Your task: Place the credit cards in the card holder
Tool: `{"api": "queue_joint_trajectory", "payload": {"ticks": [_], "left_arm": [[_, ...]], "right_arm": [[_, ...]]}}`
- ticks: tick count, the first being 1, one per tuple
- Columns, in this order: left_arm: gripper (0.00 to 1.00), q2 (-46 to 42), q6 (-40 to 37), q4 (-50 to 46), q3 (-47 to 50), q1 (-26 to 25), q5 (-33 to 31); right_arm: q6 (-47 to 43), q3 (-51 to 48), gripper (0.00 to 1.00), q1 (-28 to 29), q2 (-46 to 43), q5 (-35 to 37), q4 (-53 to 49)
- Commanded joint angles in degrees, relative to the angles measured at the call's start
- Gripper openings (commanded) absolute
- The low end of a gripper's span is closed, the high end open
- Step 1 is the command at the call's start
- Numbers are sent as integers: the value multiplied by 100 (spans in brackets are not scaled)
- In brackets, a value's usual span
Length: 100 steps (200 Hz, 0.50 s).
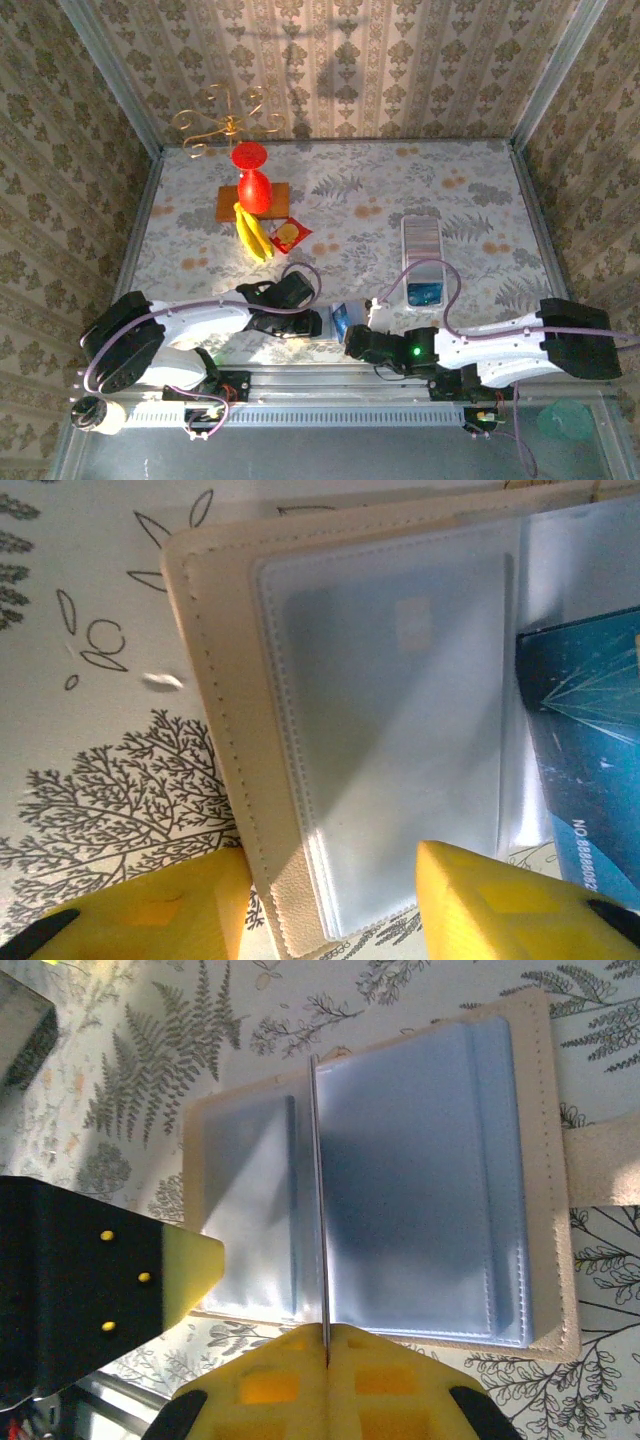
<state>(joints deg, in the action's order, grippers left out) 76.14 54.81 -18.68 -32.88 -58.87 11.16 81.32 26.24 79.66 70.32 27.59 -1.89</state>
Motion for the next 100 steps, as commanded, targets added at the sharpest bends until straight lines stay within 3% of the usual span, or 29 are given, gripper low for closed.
{"api": "queue_joint_trajectory", "payload": {"ticks": [1, 100], "left_arm": [[45, 138, 34, -529, 56, -72, -65], [31, 250, 17, -541, 166, -77, -44]], "right_arm": [[174, 65, 0, 84, 218, 405, 205], [184, -114, 0, 247, 218, 744, 560]]}}
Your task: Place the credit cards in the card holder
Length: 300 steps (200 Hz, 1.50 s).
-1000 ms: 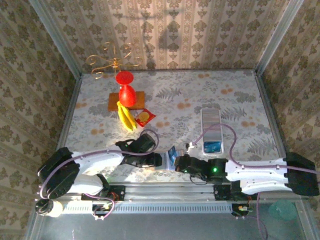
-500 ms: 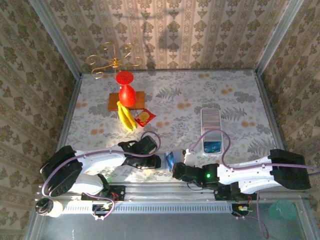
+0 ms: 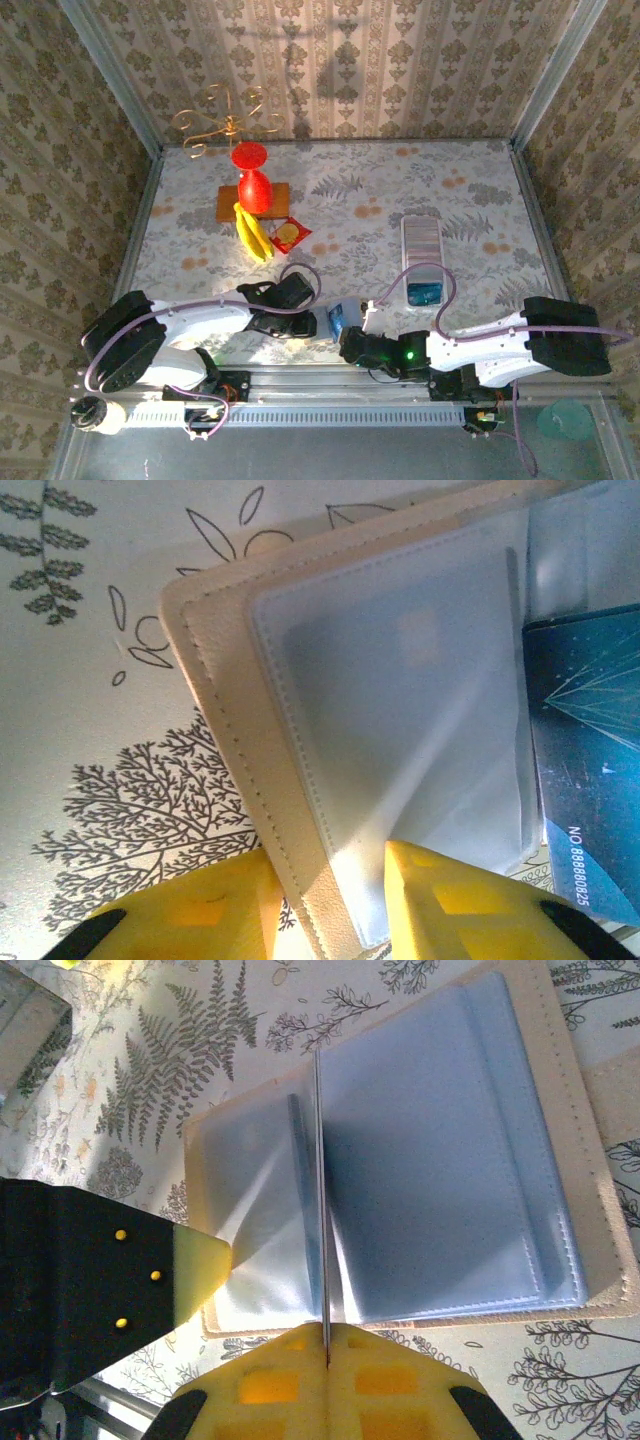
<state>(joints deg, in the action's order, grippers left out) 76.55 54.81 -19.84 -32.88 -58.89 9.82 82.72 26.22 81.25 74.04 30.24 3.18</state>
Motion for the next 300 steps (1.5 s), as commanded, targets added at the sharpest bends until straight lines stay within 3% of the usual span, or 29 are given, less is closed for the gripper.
{"api": "queue_joint_trajectory", "payload": {"ticks": [1, 75, 141, 200, 300], "left_arm": [[30, 210, 15, -425, 167, -72, 90], [25, 242, -5, -401, 203, -71, 98], [24, 210, -5, -381, 228, -70, 142], [24, 151, -2, -383, 256, -70, 154], [23, 88, -14, -412, 274, -70, 151]], "right_arm": [[43, -110, 0, 90, -162, 490, 52], [-338, -415, 0, 119, -352, 912, 690], [-564, -627, 0, 110, 251, 1064, 1913], [-369, -635, 0, 110, 915, 1076, 2406], [-63, -653, 0, 198, 862, 1354, 2025]]}}
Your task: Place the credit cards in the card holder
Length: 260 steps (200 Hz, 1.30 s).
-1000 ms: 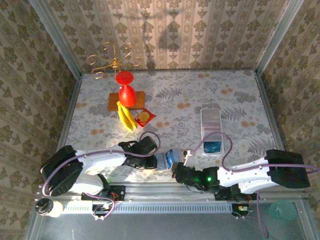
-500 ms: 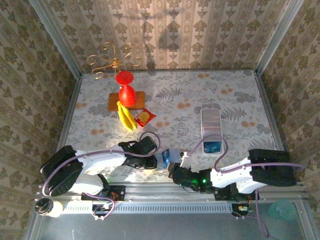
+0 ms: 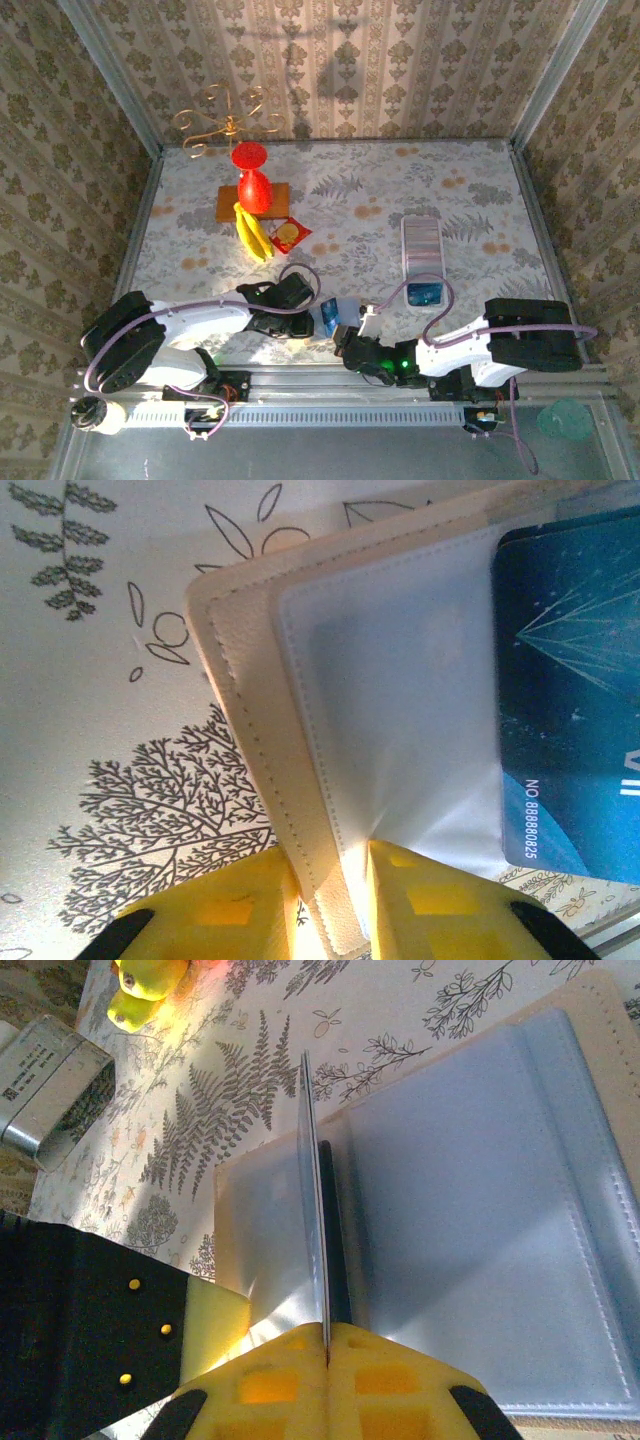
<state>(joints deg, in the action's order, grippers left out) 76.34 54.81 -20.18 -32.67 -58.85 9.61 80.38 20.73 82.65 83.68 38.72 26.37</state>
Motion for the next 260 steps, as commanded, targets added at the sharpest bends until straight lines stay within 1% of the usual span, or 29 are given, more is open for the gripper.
{"api": "queue_joint_trajectory", "payload": {"ticks": [1, 53, 56, 66, 90, 95, 126, 189, 233, 260], "left_arm": [[23, 110, -14, -374, 252, -74, 173], [23, 142, -39, -372, 235, -78, 191], [23, 144, -40, -372, 234, -75, 191], [23, 143, -40, -364, 234, -79, 188], [23, 161, -31, -355, 221, -78, 191], [23, 162, -31, -346, 222, -74, 196], [22, 169, -14, -333, 217, -76, 191], [22, 187, 4, -317, 208, -75, 192], [21, 202, 13, -302, 208, -74, 191], [21, 214, 13, -293, 199, -74, 191]], "right_arm": [[167, -104, 0, 58, -104, 510, -297], [48, -174, 0, 67, -352, 783, -424], [55, -181, 0, 67, -511, 786, -435], [66, -188, 0, 66, -546, 786, -456], [35, -183, 0, 62, -432, 670, -266], [31, -175, 0, 66, -245, 644, -209], [4, -156, 0, 67, 59, 460, 74], [-70, -162, 0, 73, 273, 190, 495], [-51, -175, 0, 150, 65, 265, 312], [182, -201, 0, 224, -167, 571, -48]]}}
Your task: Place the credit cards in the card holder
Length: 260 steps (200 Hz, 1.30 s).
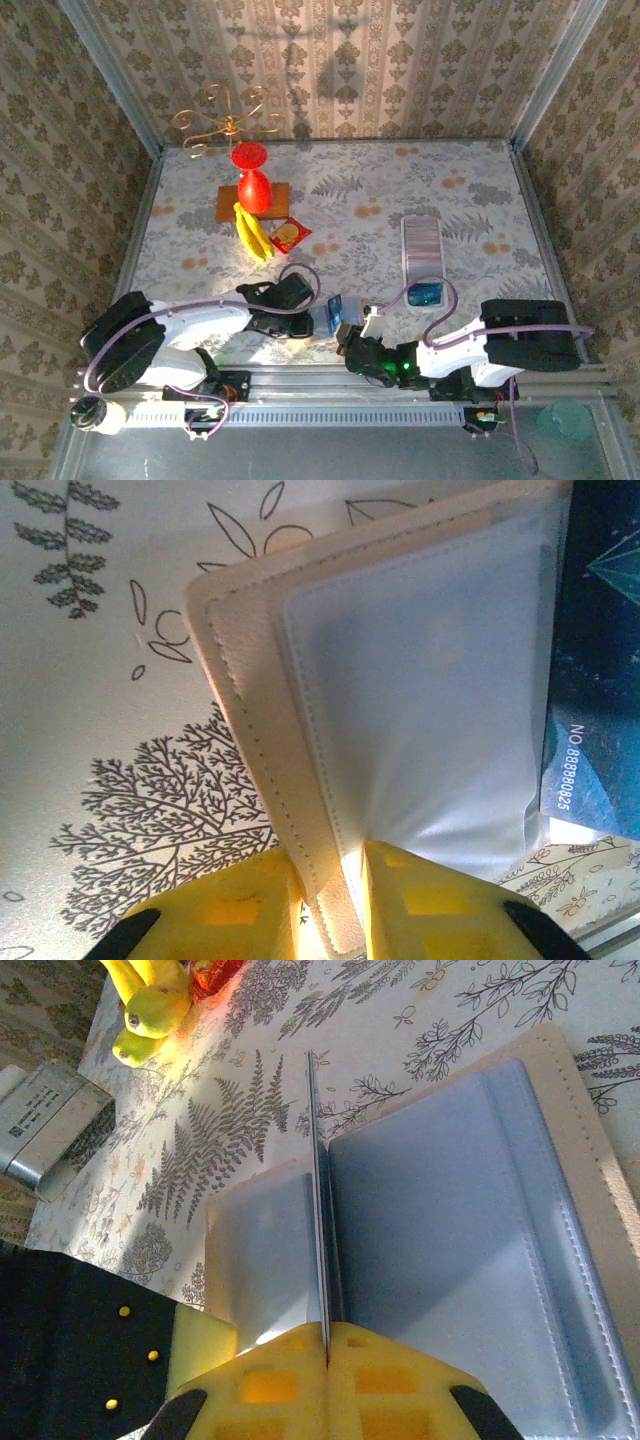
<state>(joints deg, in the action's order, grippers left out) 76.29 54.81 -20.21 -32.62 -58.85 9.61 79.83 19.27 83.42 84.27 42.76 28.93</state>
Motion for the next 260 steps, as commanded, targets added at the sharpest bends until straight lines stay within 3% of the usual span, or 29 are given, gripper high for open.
{"api": "queue_joint_trajectory", "payload": {"ticks": [1, 47, 121, 260], "left_arm": [[21, 219, 13, -291, 195, -78, 191], [21, 193, 12, -308, 221, -74, 191], [20, 182, 4, -308, 226, -79, 195], [19, 183, -14, -292, 234, -74, 196]], "right_arm": [[244, -55, 0, 148, -239, 177, -328], [458, -194, 0, 149, -613, 566, -487], [569, -191, 0, 149, 5, 496, 15], [612, -347, 0, 149, 191, 646, 898]]}}
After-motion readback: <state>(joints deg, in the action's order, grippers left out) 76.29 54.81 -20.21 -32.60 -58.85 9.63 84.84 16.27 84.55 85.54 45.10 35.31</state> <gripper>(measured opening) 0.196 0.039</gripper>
